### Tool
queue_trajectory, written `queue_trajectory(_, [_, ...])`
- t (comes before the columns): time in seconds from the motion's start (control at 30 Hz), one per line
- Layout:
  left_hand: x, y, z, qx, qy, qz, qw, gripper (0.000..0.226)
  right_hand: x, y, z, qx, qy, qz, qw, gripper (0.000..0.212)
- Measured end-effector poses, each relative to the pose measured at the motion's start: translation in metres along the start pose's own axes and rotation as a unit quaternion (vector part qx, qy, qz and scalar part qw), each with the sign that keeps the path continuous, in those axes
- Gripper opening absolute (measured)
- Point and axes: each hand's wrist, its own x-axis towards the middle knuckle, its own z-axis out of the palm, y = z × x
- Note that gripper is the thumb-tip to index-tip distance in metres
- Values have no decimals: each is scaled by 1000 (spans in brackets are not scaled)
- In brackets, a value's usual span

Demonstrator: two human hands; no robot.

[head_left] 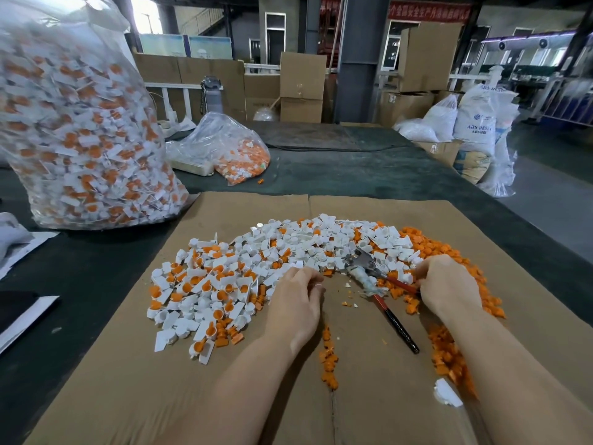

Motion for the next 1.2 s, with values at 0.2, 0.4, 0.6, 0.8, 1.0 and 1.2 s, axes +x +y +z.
queue_trajectory(0.2, [0, -1, 0, 1, -25, -6, 1000, 30, 4, -3, 2, -8, -28, 12, 999, 22])
queue_trajectory(0.4, [0, 0, -2, -38, -26, -27, 999, 7, 5, 0, 7, -12, 6, -3, 1000, 24])
queue_trajectory(0.6, [1, -1, -1, -27, -31, -35, 999, 17, 4, 3, 11, -16, 11, -17, 1000, 27])
queue_trajectory(0.8, [0, -2, 0, 5, -22, -11, 1000, 37, 7, 4, 7, -20, -17, -24, 999, 26])
queue_trajectory(1.0, [0, -2, -1, -28, -12, -34, 999, 18, -3, 1, 5, 37, 79, -53, 995, 13])
queue_trajectory(1.2, [0, -2, -3, -85, 4, -73, 994, 16, -34, -41, -1, 181, 122, -182, 959, 6])
